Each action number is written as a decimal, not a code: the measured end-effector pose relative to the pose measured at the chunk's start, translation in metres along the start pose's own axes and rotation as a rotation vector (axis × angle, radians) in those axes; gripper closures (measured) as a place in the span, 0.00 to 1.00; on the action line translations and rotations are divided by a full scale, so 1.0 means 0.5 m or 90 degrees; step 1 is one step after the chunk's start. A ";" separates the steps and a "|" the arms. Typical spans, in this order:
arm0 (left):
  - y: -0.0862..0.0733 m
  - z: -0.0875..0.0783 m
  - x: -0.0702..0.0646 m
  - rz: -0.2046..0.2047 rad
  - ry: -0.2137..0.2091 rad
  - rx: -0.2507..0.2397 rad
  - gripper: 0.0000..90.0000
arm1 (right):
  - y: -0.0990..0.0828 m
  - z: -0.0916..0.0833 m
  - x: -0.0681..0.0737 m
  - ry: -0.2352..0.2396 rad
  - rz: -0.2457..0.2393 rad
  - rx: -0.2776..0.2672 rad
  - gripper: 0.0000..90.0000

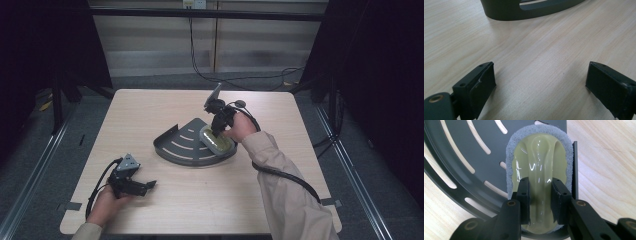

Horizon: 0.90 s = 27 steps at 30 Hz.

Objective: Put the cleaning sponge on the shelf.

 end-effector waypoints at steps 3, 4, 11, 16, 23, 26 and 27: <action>0.000 0.000 0.000 0.000 0.000 0.000 0.09 | 0.001 0.003 0.002 0.003 0.000 -0.001 0.79; 0.000 0.000 0.000 0.000 0.000 0.000 0.09 | 0.001 0.004 0.002 0.002 -0.001 0.002 0.79; 0.000 0.000 0.000 0.000 0.000 0.000 0.09 | 0.000 0.008 0.002 0.000 0.001 0.004 0.79; 0.000 0.000 0.000 0.000 0.000 0.000 0.09 | -0.002 0.014 0.000 0.000 0.002 0.002 0.79; 0.000 0.000 0.000 0.000 0.000 0.000 0.09 | -0.002 0.016 -0.003 0.000 0.003 -0.001 0.79; 0.000 0.000 0.000 0.000 0.000 0.000 0.09 | -0.001 0.015 -0.003 0.000 0.002 -0.001 0.79; 0.000 0.000 0.000 0.000 0.000 0.000 0.09 | -0.001 0.015 -0.003 0.000 0.001 -0.001 0.79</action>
Point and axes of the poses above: each handheld gripper's, and its own axes: z roughly forward along the jaws, y roughly out of its top, x roughly to its left, the point moved 4 cm from there along z, roughly forward along the jaws, and after that the axes turned 11 degrees about -z, right-handed, at the moved point
